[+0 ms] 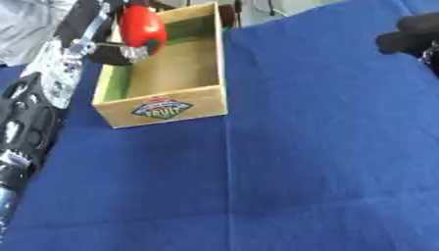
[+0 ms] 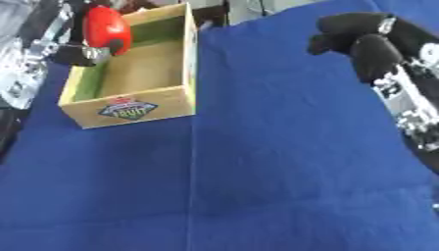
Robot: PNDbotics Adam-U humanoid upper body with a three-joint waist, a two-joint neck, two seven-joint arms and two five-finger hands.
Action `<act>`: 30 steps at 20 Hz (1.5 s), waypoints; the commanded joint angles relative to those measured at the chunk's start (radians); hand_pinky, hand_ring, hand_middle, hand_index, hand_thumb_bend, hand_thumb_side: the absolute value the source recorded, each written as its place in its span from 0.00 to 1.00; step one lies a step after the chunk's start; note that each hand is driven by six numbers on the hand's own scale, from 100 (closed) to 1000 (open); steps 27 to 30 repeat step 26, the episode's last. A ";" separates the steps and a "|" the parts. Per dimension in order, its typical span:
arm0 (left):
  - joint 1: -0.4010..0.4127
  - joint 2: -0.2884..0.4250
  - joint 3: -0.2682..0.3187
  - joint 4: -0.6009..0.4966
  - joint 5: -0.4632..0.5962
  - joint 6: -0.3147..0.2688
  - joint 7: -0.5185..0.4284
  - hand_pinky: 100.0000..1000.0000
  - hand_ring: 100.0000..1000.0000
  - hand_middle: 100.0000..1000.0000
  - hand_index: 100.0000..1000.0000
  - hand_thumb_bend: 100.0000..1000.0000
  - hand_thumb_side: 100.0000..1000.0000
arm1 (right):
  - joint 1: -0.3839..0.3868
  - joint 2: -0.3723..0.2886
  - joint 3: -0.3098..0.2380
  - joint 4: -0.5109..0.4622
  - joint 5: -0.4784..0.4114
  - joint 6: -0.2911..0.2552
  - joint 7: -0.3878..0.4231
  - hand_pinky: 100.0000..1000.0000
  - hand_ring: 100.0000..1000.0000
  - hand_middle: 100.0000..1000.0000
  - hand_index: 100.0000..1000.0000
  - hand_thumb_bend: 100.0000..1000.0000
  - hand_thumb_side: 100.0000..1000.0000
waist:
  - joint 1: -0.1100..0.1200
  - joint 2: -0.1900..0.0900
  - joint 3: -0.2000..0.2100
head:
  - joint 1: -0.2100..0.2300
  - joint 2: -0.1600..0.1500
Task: Pick up objects on the table and place them in the box.
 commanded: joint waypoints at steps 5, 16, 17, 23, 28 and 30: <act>-0.012 0.021 0.007 -0.044 -0.014 -0.026 0.013 0.74 0.78 0.81 1.00 0.92 0.95 | -0.001 0.002 -0.002 -0.019 -0.005 0.009 0.000 0.92 0.81 0.63 0.80 0.00 0.81 | -0.015 -0.031 0.019 | -0.010 0.004; 0.184 0.040 0.041 -0.512 0.636 0.159 0.148 0.29 0.38 0.44 0.71 0.45 0.92 | 0.070 -0.007 -0.043 -0.019 0.007 0.017 -0.053 0.92 0.81 0.63 0.80 0.00 0.79 | -0.055 -0.088 0.136 | -0.095 0.066; 0.219 0.048 0.047 -0.582 0.712 0.193 0.127 0.27 0.37 0.43 0.69 0.43 0.90 | 0.074 -0.006 -0.047 -0.019 0.008 0.016 -0.060 0.92 0.81 0.63 0.80 0.00 0.79 | -0.059 -0.093 0.146 | -0.101 0.071; 0.411 0.055 0.090 -0.888 1.018 0.357 -0.004 0.23 0.32 0.40 0.68 0.31 0.78 | 0.089 0.016 -0.068 -0.019 0.012 0.015 -0.097 0.91 0.81 0.63 0.80 0.00 0.80 | -0.093 -0.132 0.199 | -0.129 0.085; 0.479 0.035 0.117 -0.988 1.100 0.415 -0.032 0.23 0.31 0.40 0.67 0.25 0.73 | 0.096 0.026 -0.076 -0.019 0.014 0.015 -0.111 0.91 0.81 0.63 0.80 0.00 0.80 | -0.107 -0.150 0.219 | -0.135 0.092; 0.479 0.035 0.117 -0.988 1.100 0.415 -0.032 0.23 0.31 0.40 0.67 0.25 0.73 | 0.096 0.026 -0.076 -0.019 0.014 0.015 -0.111 0.91 0.81 0.63 0.80 0.00 0.80 | -0.107 -0.150 0.219 | -0.135 0.092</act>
